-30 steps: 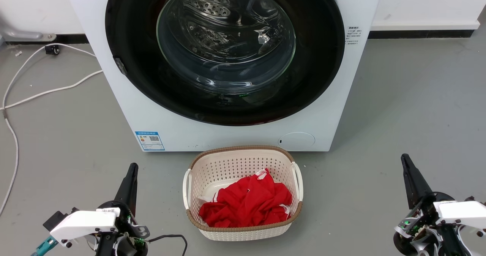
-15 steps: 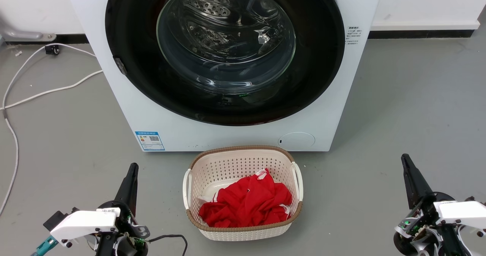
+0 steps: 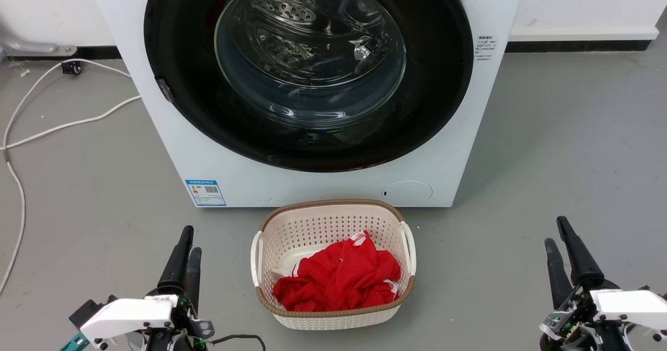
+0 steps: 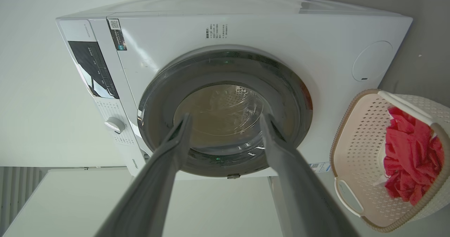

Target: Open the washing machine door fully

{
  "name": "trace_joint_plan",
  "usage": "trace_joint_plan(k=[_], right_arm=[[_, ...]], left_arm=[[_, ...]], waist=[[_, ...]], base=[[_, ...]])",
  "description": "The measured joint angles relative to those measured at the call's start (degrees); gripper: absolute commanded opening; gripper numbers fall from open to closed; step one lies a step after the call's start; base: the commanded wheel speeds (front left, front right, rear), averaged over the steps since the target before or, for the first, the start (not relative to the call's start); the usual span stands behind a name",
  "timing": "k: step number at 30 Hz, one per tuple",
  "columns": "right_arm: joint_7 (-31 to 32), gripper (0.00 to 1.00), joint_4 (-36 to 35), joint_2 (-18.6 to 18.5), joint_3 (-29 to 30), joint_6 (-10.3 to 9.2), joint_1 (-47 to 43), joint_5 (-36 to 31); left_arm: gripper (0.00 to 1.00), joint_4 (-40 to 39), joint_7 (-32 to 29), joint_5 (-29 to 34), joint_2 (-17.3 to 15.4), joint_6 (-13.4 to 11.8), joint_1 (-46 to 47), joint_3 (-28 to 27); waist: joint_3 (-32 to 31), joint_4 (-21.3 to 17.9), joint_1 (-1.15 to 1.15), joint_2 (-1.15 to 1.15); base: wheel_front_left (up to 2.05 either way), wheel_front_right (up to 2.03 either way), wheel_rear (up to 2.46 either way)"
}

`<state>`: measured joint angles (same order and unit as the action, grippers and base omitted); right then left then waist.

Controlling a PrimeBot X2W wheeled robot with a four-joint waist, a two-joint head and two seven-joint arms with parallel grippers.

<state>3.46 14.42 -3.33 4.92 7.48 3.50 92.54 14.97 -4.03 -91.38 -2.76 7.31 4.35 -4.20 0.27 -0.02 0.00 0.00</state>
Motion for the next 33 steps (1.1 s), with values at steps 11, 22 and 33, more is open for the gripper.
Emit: trace_joint_plan(k=[11, 22, 33], right_arm=[[-2.8, 1.0, -3.3, 0.0, 0.1, 0.01, 0.0, -11.5], [-5.1, 1.0, -7.1, 0.1, -0.5, 0.01, -0.1, -27.9], [-7.3, 1.0, -8.9, 0.1, -1.8, 0.01, -0.8, -42.2]], left_arm=[[1.0, -3.4, 2.8, 9.6, 0.0, 0.0, 0.6, 0.4], [1.0, -7.2, 5.3, 23.9, 0.0, 0.0, 0.9, 2.1], [1.0, -8.6, 7.6, 34.0, 0.0, 0.0, 0.9, 2.2]], waist=[[0.2, 0.1, 0.0, 0.0], [0.4, 0.3, 0.0, 0.0], [0.5, 0.3, 0.0, 0.0]], base=[[0.0, 0.0, 0.0], [0.0, 0.0, 0.0], [0.0, 0.0, 0.0]])
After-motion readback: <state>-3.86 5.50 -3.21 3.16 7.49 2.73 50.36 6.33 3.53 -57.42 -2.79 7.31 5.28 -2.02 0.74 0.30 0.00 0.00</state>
